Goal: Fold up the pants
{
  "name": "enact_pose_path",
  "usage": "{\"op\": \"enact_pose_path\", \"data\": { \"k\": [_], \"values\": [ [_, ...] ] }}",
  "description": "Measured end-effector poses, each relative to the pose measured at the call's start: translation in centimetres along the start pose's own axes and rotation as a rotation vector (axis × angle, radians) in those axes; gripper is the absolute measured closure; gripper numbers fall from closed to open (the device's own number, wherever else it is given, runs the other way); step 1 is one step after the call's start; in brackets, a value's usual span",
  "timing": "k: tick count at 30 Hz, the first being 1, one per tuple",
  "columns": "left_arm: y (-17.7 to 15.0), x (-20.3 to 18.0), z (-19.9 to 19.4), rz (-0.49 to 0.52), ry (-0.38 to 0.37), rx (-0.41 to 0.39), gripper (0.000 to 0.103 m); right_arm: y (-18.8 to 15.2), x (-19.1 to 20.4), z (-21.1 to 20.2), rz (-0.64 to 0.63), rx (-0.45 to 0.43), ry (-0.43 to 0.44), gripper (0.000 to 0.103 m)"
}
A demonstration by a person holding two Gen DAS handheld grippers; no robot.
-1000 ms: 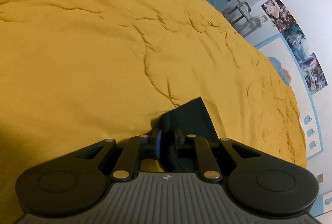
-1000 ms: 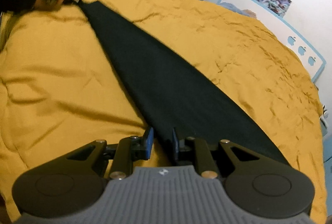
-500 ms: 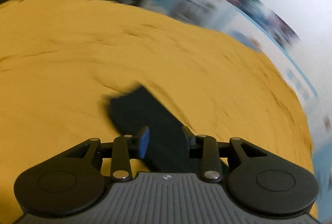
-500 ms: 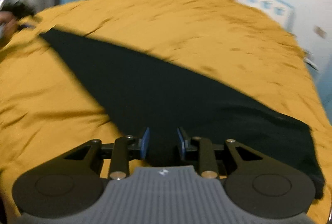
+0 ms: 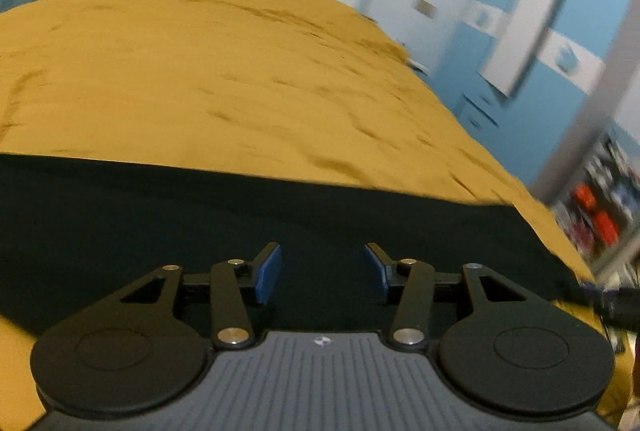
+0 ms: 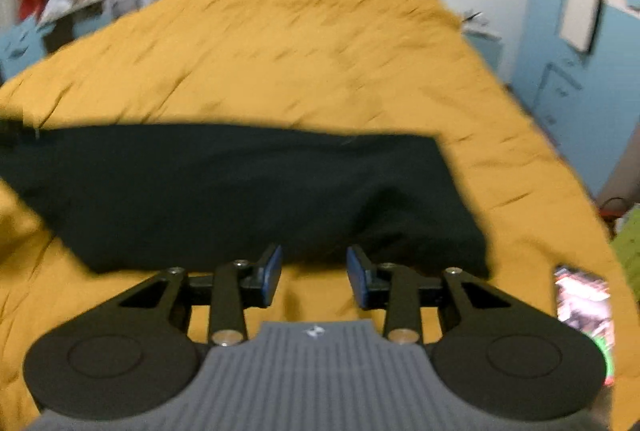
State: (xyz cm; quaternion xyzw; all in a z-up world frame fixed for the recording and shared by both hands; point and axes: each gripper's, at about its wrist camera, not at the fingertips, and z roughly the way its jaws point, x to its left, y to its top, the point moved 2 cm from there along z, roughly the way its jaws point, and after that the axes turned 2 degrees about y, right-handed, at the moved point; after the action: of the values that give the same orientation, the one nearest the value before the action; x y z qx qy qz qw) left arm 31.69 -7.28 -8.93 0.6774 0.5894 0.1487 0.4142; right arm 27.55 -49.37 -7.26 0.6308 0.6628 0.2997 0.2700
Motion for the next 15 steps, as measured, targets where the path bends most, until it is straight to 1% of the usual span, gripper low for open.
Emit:
{"op": "enact_pose_path", "data": {
  "k": [2, 4, 6, 7, 8, 9, 10, 12, 13, 14, 15],
  "values": [
    [-0.8, -3.1, 1.5, 0.060, 0.004, 0.024, 0.047, 1.1, -0.5, 1.2, -0.027, -0.016, -0.023, 0.072],
    [-2.0, -5.4, 2.7, 0.124, 0.020, 0.075, 0.047, 2.0, -0.2, 2.7, -0.091, -0.022, -0.027, 0.072],
    [-3.3, -6.3, 3.6, 0.173, 0.051, 0.127, 0.047, 2.1, 0.6, 4.2, -0.160, -0.021, 0.026, 0.072],
    [-3.9, -6.4, 3.9, 0.193, 0.061, 0.151, 0.047, 1.9, 0.9, 5.0, -0.202, -0.005, 0.062, 0.072],
    [-4.7, -6.9, 4.0, 0.222, 0.077, 0.159, 0.047, 1.5, 0.7, 5.7, -0.247, 0.023, 0.079, 0.072],
    [-5.3, -6.9, 3.9, 0.252, 0.090, 0.152, 0.047, 0.9, 0.2, 6.4, -0.276, 0.078, 0.081, 0.073],
    [-5.8, -7.0, 3.7, 0.264, 0.090, 0.151, 0.047, 0.3, -0.9, 6.7, -0.262, 0.130, 0.078, 0.073],
    [-6.0, -6.4, 3.5, 0.238, 0.075, 0.168, 0.047, -1.0, -3.9, 6.0, -0.170, 0.151, 0.132, 0.075],
    [-5.7, -6.7, 4.0, 0.223, 0.068, 0.175, 0.047, -1.5, -5.1, 5.4, -0.137, 0.155, 0.137, 0.076],
    [-5.7, -6.4, 3.9, 0.211, 0.065, 0.179, 0.047, -1.9, -5.6, 4.7, -0.135, 0.151, 0.106, 0.077],
    [-5.8, -6.6, 3.8, 0.206, 0.063, 0.180, 0.047, -2.6, -5.7, 4.0, -0.179, 0.158, 0.044, 0.086]
  ]
}}
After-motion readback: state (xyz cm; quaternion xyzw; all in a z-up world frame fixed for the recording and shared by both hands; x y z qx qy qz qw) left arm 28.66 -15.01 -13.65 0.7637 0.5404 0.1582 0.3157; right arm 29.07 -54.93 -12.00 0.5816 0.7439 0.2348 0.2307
